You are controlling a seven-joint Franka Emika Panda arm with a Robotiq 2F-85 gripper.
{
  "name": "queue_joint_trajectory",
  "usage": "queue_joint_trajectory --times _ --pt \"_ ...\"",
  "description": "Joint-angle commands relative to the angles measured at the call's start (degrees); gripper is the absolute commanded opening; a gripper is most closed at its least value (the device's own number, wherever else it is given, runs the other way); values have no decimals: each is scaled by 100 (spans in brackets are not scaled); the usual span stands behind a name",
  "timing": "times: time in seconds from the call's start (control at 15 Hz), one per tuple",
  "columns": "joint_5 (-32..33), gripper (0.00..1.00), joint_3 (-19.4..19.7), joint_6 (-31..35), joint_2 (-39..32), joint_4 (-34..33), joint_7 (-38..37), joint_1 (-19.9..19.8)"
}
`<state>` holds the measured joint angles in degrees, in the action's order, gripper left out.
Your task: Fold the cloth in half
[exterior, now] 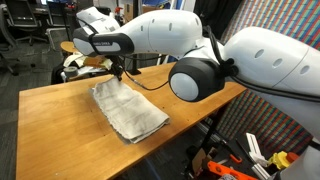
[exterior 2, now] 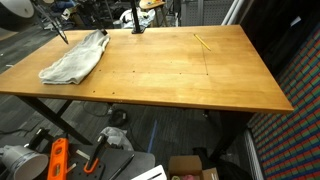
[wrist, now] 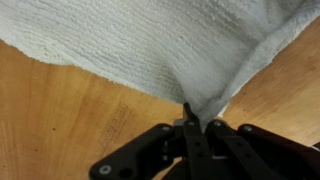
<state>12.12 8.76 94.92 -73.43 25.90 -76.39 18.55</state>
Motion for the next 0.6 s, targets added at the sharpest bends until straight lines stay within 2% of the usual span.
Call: queue_joint_trajectory --times 0.0,0.2,0.27,0.33,0.53 --pt "12 4 62 56 78 -22 -160 -11" --pt "-19 3 40 183 105 -3 -241 -46" --pt "-12 5 18 61 14 -4 -131 -14" --pt "-12 2 19 103 17 -4 -150 -20" --pt "-16 2 17 -18 -86 -143 -137 -35"
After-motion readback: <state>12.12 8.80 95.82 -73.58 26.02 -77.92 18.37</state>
